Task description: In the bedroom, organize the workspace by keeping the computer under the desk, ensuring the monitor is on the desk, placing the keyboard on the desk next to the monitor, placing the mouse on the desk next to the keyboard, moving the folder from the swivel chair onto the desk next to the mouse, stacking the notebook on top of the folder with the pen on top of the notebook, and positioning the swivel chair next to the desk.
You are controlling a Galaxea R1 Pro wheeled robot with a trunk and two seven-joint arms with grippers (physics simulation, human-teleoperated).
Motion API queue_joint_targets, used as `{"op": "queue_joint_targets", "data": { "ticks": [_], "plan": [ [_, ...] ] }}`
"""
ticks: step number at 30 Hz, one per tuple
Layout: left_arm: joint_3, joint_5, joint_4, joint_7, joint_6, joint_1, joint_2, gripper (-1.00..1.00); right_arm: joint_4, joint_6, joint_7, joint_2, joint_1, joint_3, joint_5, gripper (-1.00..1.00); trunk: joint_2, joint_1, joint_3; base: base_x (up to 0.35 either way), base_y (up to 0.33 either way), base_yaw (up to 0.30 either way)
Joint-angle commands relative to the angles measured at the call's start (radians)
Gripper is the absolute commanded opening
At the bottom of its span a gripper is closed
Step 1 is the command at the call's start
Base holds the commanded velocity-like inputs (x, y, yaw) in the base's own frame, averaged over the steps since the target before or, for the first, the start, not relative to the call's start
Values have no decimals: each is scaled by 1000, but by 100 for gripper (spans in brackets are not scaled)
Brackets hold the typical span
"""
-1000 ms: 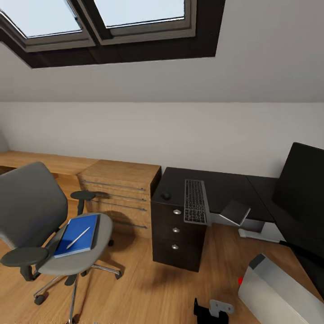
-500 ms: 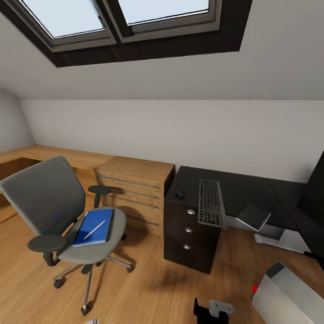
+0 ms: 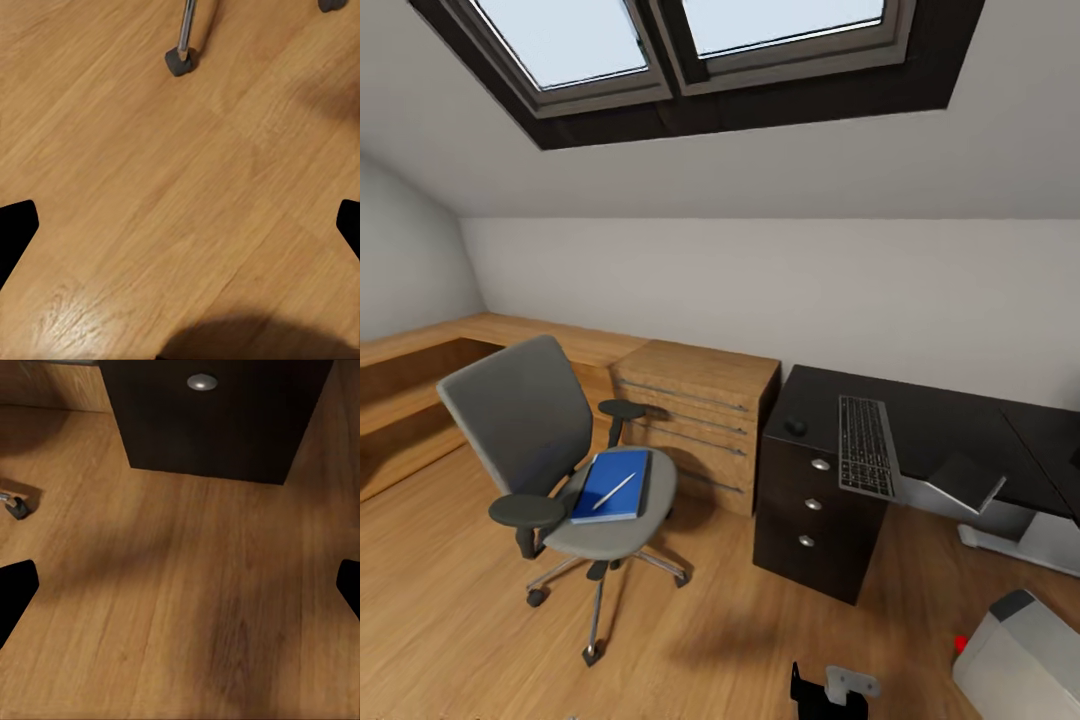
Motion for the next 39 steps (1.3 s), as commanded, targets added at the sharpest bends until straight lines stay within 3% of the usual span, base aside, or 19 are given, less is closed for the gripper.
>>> {"op": "queue_joint_targets", "data": {
  "ticks": [1,6,17,39],
  "plan": [
    [-1,11,1,1,-4,-1,0,100,0,-2,-8,0,-1,9,-3,100,-1,0,-1,-37,45,25],
    [-2,10,1,-1,-10,-1,-1,100,1,-2,-8,1,-1,9,-3,100,-1,0,-1,-15,17,122],
    [-2,10,1,1,-15,-1,-2,100,1,-1,-8,2,-1,9,-3,100,76,-42,33,-1,1,237],
    [-1,11,1,1,-14,-1,0,100,3,-2,-8,3,-1,9,-1,100,76,-42,33,0,0,252]
  ]
}}
